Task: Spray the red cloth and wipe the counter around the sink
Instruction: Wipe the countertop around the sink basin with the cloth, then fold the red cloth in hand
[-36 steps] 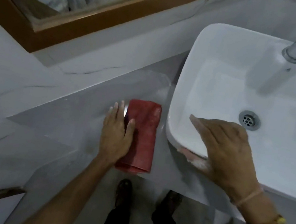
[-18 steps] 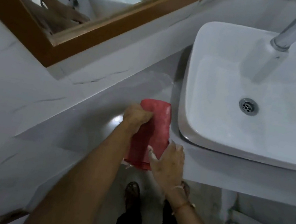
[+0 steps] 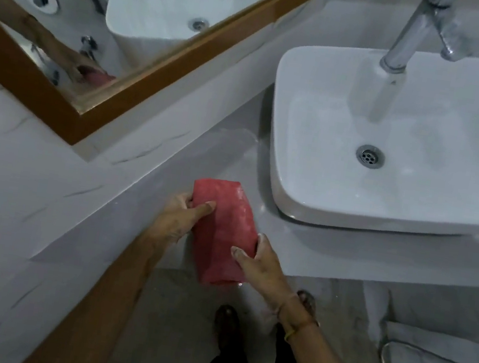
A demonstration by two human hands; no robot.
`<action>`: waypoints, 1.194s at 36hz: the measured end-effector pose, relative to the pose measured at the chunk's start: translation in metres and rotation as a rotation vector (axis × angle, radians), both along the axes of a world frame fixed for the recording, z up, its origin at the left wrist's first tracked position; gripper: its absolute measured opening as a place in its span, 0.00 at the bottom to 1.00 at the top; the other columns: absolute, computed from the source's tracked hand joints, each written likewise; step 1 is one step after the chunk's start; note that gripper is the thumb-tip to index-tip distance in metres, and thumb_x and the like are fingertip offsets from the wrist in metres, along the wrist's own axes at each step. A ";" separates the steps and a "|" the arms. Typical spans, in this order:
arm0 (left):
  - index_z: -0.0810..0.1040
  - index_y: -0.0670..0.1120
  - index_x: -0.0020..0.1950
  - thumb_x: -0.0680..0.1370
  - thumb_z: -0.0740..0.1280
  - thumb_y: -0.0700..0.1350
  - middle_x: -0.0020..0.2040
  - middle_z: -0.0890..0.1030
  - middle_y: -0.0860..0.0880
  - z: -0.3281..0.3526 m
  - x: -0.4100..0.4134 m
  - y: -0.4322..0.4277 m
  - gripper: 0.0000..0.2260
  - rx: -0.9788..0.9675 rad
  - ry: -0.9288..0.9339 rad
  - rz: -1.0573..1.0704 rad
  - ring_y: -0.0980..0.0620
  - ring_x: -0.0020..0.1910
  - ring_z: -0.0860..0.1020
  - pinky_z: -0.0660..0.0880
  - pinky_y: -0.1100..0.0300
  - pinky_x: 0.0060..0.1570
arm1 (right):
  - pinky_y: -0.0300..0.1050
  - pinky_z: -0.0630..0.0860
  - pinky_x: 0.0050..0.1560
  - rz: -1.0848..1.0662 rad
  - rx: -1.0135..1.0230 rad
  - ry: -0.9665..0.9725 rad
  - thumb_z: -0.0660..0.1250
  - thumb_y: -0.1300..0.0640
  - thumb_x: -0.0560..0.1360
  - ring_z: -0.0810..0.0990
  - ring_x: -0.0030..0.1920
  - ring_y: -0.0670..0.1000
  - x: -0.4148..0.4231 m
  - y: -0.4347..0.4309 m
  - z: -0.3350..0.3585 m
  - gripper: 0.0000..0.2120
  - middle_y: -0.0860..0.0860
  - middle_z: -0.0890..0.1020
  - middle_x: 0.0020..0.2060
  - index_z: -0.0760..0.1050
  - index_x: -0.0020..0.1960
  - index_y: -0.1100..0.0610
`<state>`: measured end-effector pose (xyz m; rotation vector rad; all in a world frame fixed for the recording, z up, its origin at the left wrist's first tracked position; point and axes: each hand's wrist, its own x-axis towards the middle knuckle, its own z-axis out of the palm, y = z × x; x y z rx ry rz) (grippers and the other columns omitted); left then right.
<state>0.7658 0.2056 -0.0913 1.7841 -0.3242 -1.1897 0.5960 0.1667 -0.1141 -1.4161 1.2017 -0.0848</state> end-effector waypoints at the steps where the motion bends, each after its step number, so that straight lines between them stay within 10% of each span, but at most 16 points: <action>1: 0.75 0.36 0.61 0.76 0.67 0.37 0.50 0.82 0.40 0.003 -0.001 0.004 0.15 -0.019 0.010 -0.020 0.56 0.34 0.83 0.80 0.58 0.39 | 0.38 0.78 0.42 -0.004 0.010 -0.009 0.68 0.52 0.74 0.79 0.45 0.47 -0.004 0.002 0.000 0.13 0.51 0.79 0.49 0.69 0.54 0.54; 5: 0.76 0.37 0.60 0.73 0.70 0.39 0.42 0.86 0.49 0.018 -0.012 0.015 0.16 -0.093 0.048 -0.152 0.53 0.39 0.85 0.81 0.59 0.36 | 0.34 0.78 0.41 -0.134 0.115 -0.152 0.71 0.55 0.73 0.80 0.46 0.44 -0.026 0.009 -0.001 0.18 0.52 0.79 0.52 0.66 0.57 0.56; 10: 0.78 0.42 0.59 0.65 0.77 0.47 0.48 0.86 0.46 0.043 -0.035 0.020 0.25 -0.161 0.093 -0.333 0.43 0.51 0.83 0.80 0.58 0.43 | 0.52 0.79 0.58 -0.164 0.214 -0.378 0.75 0.64 0.68 0.79 0.59 0.55 -0.049 0.009 0.007 0.33 0.58 0.77 0.60 0.64 0.68 0.58; 13: 0.81 0.46 0.56 0.69 0.74 0.43 0.51 0.86 0.45 0.063 -0.058 0.013 0.16 -0.258 0.151 -0.470 0.46 0.51 0.84 0.80 0.60 0.45 | 0.54 0.78 0.58 -0.158 0.226 -0.460 0.74 0.64 0.69 0.80 0.57 0.58 -0.070 0.009 0.013 0.23 0.63 0.80 0.58 0.73 0.63 0.58; 18: 0.82 0.51 0.54 0.71 0.72 0.44 0.49 0.86 0.49 0.093 -0.089 -0.016 0.12 -0.346 0.112 -0.571 0.52 0.48 0.84 0.79 0.64 0.43 | 0.35 0.79 0.43 -0.249 0.253 -0.438 0.75 0.49 0.66 0.84 0.48 0.44 -0.110 0.017 0.032 0.10 0.42 0.87 0.45 0.82 0.46 0.40; 25: 0.81 0.57 0.51 0.70 0.70 0.50 0.50 0.86 0.53 0.099 -0.176 -0.062 0.11 -0.346 0.054 -0.794 0.53 0.49 0.84 0.81 0.60 0.42 | 0.40 0.81 0.46 -0.641 0.176 -0.452 0.76 0.47 0.66 0.85 0.49 0.51 -0.200 0.048 0.049 0.22 0.52 0.86 0.48 0.77 0.56 0.55; 35: 0.79 0.55 0.53 0.77 0.66 0.45 0.45 0.85 0.58 0.094 -0.387 -0.098 0.07 -0.375 -0.054 -1.322 0.62 0.44 0.83 0.78 0.69 0.40 | 0.48 0.81 0.53 -1.245 0.066 -0.555 0.76 0.48 0.66 0.83 0.55 0.54 -0.332 0.107 0.059 0.19 0.53 0.85 0.53 0.80 0.55 0.51; 43: 0.77 0.48 0.62 0.77 0.65 0.50 0.55 0.83 0.48 0.101 -0.550 -0.111 0.14 -0.319 -0.218 -1.571 0.49 0.53 0.82 0.78 0.46 0.57 | 0.50 0.82 0.50 -1.513 -0.034 -0.609 0.79 0.44 0.59 0.84 0.52 0.55 -0.434 0.116 0.058 0.28 0.53 0.86 0.50 0.79 0.54 0.55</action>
